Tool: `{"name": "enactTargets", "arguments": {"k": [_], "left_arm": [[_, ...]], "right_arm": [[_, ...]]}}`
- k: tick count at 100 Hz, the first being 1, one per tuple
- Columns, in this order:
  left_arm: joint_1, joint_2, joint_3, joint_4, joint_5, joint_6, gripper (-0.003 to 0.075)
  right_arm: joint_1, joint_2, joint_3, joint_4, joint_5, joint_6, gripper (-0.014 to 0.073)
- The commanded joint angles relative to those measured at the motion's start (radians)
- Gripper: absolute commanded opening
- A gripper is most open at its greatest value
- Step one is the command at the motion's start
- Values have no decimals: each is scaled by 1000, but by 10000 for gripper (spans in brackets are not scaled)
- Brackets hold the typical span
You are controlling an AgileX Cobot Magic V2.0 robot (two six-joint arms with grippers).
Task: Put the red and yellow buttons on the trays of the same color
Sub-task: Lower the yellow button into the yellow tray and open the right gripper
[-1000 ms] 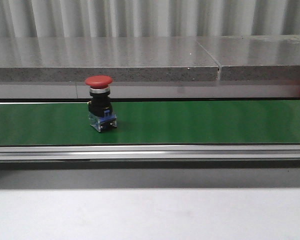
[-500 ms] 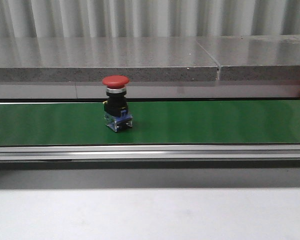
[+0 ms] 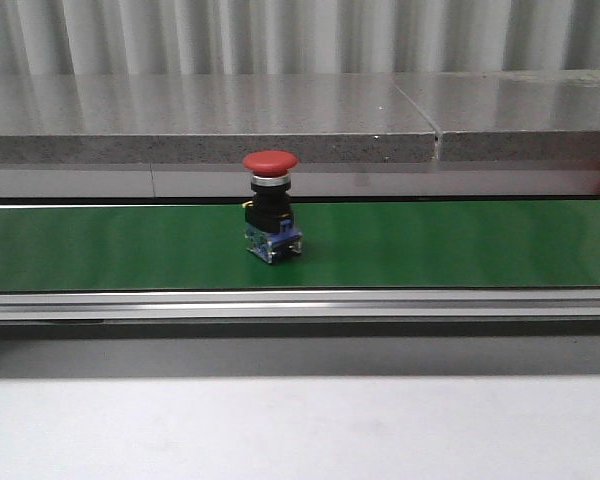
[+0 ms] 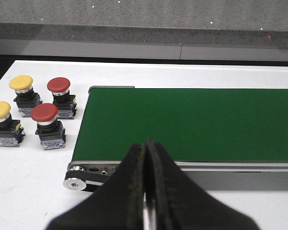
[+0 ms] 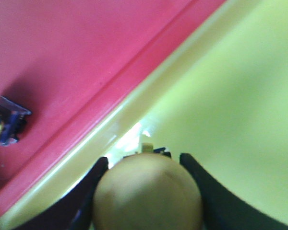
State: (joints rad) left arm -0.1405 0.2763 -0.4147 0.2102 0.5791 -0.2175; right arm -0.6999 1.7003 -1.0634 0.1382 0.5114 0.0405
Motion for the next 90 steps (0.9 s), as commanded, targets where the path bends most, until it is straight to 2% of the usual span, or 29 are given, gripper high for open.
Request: {"name": "enactTargets", "arguments": {"k": [1, 25, 55, 65, 70, 71, 81, 90], "left_arm": [[-7, 10, -26, 0, -70, -5, -21], [-7, 10, -26, 0, -70, -5, -21], [-7, 10, -26, 0, -70, -5, -21], [-7, 10, -26, 0, -70, -5, -21], [-7, 10, -26, 0, -70, -5, -21], [-7, 10, -26, 0, -70, -5, -21], [-7, 10, -26, 0, -70, -5, -21], [-7, 10, -26, 0, -70, -5, -21]], "right_arm": [[-8, -37, 17, -5, -107, -4, 163], [-15, -32, 78, -12, -217, -5, 163], [-15, 29, 79, -12, -199, -5, 174], [-15, 29, 79, -14, -199, -6, 266], [-15, 29, 79, -14, -199, -9, 350], [-15, 29, 79, -14, -199, -9, 390], [-15, 28, 79, -14, -198, -9, 549], [-15, 12, 79, -13, -206, -9, 598]]}}
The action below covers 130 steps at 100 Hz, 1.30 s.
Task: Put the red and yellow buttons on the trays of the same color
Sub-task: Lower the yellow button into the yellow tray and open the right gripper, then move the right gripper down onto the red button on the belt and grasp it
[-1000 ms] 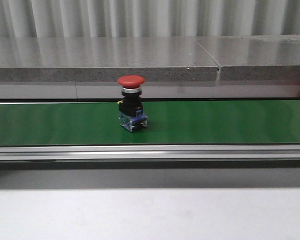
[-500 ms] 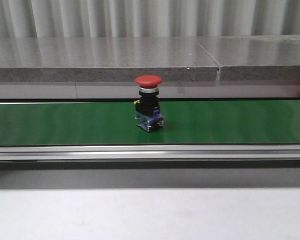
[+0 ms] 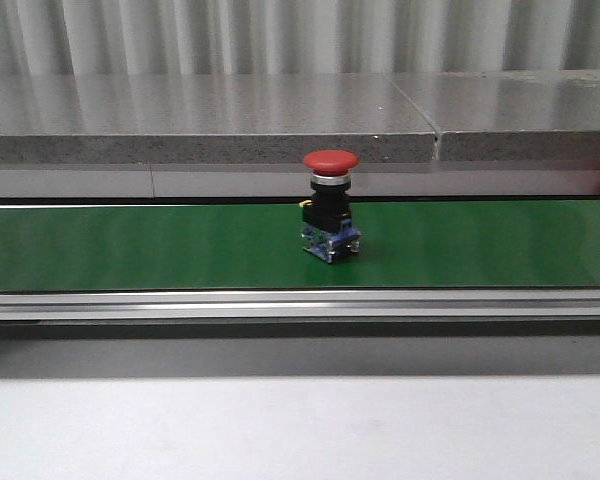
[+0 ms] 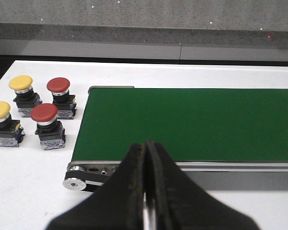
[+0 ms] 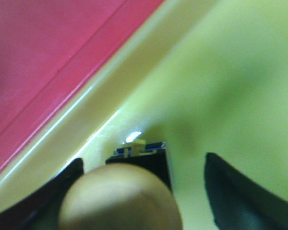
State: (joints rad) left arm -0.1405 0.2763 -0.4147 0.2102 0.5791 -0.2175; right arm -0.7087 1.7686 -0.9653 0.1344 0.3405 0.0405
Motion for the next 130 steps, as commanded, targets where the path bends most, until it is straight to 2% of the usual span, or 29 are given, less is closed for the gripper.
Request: {"name": "enactTargets", "arguments": {"k": [1, 27, 37, 50, 68, 95, 112, 130], "left_arm": [[-7, 10, -26, 0, -70, -5, -21], [-7, 10, -26, 0, -70, -5, -21], [-7, 10, -26, 0, -70, -5, -21], [-7, 10, -26, 0, -70, -5, -21], [-7, 10, -26, 0, -70, -5, -21], [-7, 10, -26, 0, -70, -5, -21], [-7, 10, -26, 0, -70, -5, -21], [-7, 10, -26, 0, -70, -5, -21]], "right_arm": [[-6, -62, -20, -10, -39, -9, 597], [-6, -190, -20, -6, -102, -9, 594], [0, -252, -20, 37, -105, -9, 594], [45, -352, -19, 54, -106, -13, 594], [219, -499, -19, 53, -69, -113, 594], [584, -558, -19, 53, 168, -396, 594], [714, -554, -19, 53, 296, -403, 594], [802, -554, -19, 62, 431, -480, 594]]}}
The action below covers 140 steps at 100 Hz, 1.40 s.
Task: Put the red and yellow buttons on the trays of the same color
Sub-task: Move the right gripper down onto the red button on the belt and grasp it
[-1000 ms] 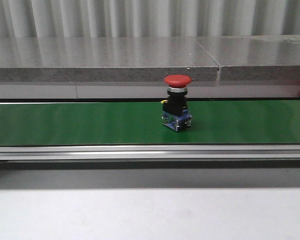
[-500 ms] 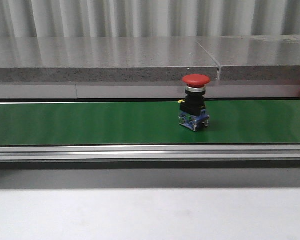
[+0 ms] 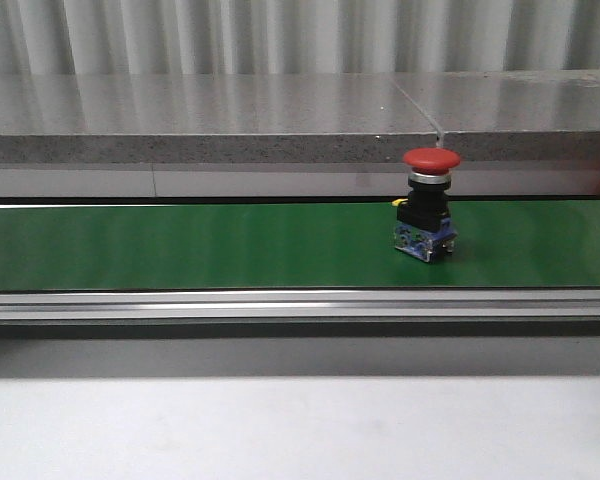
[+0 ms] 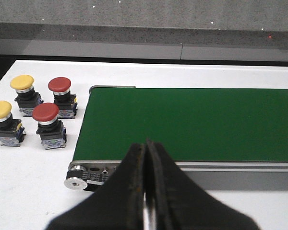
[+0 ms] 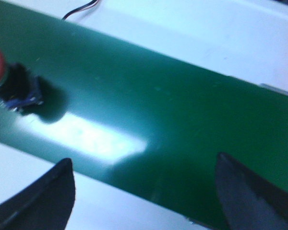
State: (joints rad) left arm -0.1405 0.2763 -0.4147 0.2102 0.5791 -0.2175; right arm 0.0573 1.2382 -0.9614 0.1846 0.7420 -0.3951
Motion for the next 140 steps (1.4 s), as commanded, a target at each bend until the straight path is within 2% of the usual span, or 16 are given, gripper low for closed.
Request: {"name": "enactTargets", "arguments": {"k": [1, 30, 67, 92, 101, 117, 125, 140], "left_arm": [[-7, 10, -26, 0, -70, -5, -21], [-7, 10, -26, 0, -70, -5, -21], [-7, 10, -25, 0, -70, -5, -21], [-7, 10, -25, 0, -70, -5, -21], [-7, 10, -25, 0, -70, -5, -21], [-7, 10, -25, 0, -70, -5, -21], [-7, 10, -25, 0, -70, -5, -21], [-7, 10, -25, 0, -70, -5, -21]], "right_arm": [[39, -23, -23, 14, 36, -48, 594], [139, 45, -23, 110, 28, -72, 594], [175, 212, -26, 156, -196, -100, 594], [175, 247, -26, 183, -302, -100, 583], [175, 247, -26, 185, -313, -100, 486], [175, 247, -26, 185, -280, -100, 183], [169, 245, -26, 184, -279, -100, 125], [89, 235, -85, 184, -251, -85, 125]]}}
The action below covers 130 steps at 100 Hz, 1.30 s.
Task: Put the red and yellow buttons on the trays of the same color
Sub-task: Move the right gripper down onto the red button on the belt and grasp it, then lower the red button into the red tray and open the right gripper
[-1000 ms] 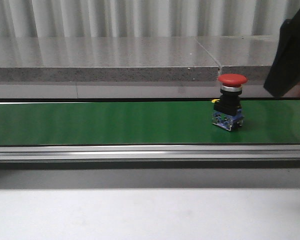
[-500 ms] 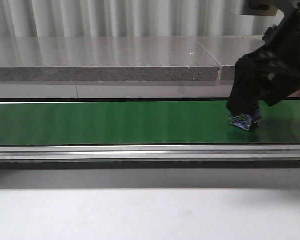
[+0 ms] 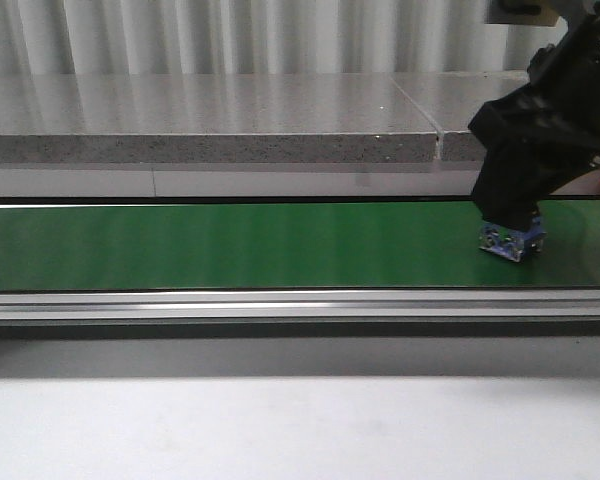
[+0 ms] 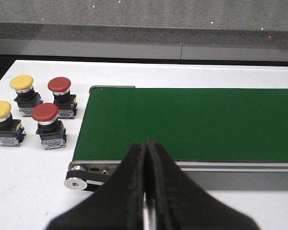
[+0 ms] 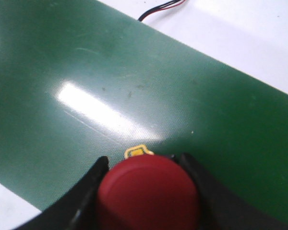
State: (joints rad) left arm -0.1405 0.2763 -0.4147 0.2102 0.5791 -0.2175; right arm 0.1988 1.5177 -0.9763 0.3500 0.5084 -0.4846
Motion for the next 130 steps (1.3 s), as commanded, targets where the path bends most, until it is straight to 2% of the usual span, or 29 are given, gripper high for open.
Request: {"name": "enactTargets", "arguments": {"k": [1, 33, 54, 73, 97, 130], "left_arm": [[-7, 10, -25, 0, -70, -5, -21], [-7, 10, -25, 0, -70, -5, -21], [-7, 10, -25, 0, -70, -5, -21], [-7, 10, -25, 0, -70, -5, -21], [-7, 10, -25, 0, -70, -5, -21], [-7, 10, -25, 0, -70, -5, -21]], "right_arm": [[-65, -45, -83, 19, -10, 7, 125], [-420, 22, -372, 36, 17, 16, 125], [-558, 183, -511, 39, 22, 16, 125], [-611, 337, -601, 50, 31, 16, 125], [-626, 481, -709, 57, 67, 16, 125], [-626, 579, -728, 61, 68, 16, 127]]}}
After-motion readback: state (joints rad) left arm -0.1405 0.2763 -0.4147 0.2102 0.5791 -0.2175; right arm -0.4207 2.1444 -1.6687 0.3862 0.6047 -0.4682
